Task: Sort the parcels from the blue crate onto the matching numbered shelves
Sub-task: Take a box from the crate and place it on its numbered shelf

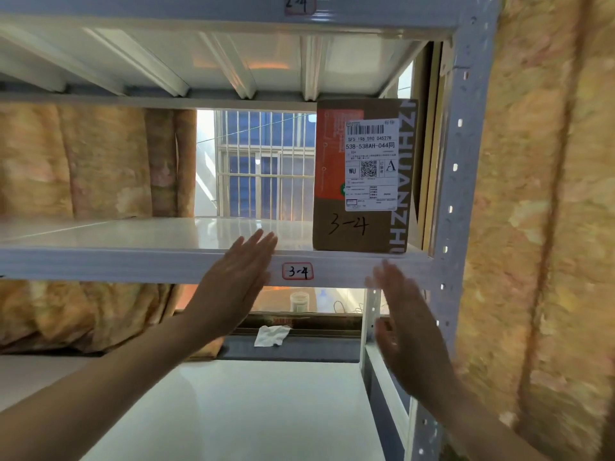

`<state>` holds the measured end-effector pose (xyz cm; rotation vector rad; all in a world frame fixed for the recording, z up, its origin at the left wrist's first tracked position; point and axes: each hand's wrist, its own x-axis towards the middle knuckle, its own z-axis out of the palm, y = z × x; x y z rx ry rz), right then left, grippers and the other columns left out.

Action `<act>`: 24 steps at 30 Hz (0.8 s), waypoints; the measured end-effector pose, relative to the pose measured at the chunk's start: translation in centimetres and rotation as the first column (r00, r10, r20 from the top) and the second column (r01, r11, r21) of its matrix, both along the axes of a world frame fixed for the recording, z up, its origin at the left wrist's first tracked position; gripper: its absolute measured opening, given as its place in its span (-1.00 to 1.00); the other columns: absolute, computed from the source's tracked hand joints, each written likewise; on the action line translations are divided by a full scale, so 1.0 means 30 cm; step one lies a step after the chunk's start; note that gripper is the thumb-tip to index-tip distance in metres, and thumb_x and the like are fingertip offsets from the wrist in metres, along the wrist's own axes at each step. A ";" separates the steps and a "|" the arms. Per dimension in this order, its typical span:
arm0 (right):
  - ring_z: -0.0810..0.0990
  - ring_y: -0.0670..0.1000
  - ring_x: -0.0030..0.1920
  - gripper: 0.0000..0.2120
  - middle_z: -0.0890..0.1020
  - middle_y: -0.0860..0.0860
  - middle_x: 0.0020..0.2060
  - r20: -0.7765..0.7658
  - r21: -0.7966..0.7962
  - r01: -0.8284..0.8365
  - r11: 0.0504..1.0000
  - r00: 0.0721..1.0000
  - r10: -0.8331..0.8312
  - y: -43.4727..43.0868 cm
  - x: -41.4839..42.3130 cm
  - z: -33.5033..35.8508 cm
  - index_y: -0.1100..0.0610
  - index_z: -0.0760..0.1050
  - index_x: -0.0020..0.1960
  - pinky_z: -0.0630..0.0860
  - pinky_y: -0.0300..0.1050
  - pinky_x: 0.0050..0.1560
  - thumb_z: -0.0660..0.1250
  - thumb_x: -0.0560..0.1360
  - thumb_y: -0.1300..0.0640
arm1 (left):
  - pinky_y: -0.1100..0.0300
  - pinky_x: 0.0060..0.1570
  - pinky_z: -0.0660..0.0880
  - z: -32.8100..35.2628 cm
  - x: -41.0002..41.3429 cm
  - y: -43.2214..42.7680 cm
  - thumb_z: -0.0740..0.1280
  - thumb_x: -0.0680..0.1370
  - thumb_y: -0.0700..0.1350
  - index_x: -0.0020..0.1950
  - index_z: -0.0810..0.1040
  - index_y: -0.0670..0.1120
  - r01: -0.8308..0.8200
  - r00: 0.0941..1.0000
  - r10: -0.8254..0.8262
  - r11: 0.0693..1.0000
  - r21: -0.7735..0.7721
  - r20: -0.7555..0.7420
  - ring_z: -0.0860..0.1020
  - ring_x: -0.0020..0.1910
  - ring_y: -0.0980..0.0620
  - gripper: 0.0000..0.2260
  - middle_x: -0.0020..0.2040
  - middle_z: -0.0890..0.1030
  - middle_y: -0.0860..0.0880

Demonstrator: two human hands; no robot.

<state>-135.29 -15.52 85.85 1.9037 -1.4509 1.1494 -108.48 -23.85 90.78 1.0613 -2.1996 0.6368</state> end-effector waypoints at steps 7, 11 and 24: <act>0.34 -0.02 0.43 -0.30 0.41 -0.03 0.41 -0.359 0.196 -0.289 0.937 0.868 0.343 -0.057 0.373 -0.097 0.05 0.33 0.42 0.14 -0.10 0.42 0.47 0.32 0.18 | 0.15 0.50 -0.08 -0.252 0.341 0.014 -0.11 0.63 0.10 0.53 0.15 -0.04 -0.115 0.853 0.063 0.991 0.070 0.518 0.06 0.53 0.05 -0.51 0.53 0.20 0.00; 0.41 0.01 0.38 -0.36 0.46 0.01 0.37 -0.331 0.218 -0.479 0.850 0.783 0.526 -0.162 0.698 -0.043 0.10 0.36 0.40 0.24 -0.11 0.44 0.39 0.34 0.20 | 0.25 0.48 -0.09 -0.232 0.687 0.077 -0.12 0.62 0.14 0.53 0.12 0.00 -0.387 0.888 0.302 0.898 0.211 0.345 0.20 0.49 0.07 -0.49 0.51 0.19 0.03; 0.31 0.14 0.42 -0.53 0.36 0.09 0.41 -0.236 0.615 -0.582 0.533 0.509 0.828 -0.013 2.173 0.302 0.13 0.29 0.43 0.26 0.03 0.42 0.16 0.58 -0.03 | 0.01 0.52 -0.01 0.072 1.979 0.898 -0.04 0.65 0.06 0.55 -0.02 -0.07 -0.787 0.214 0.957 0.051 0.614 0.195 0.02 0.54 -0.03 -0.50 0.57 -0.05 -0.04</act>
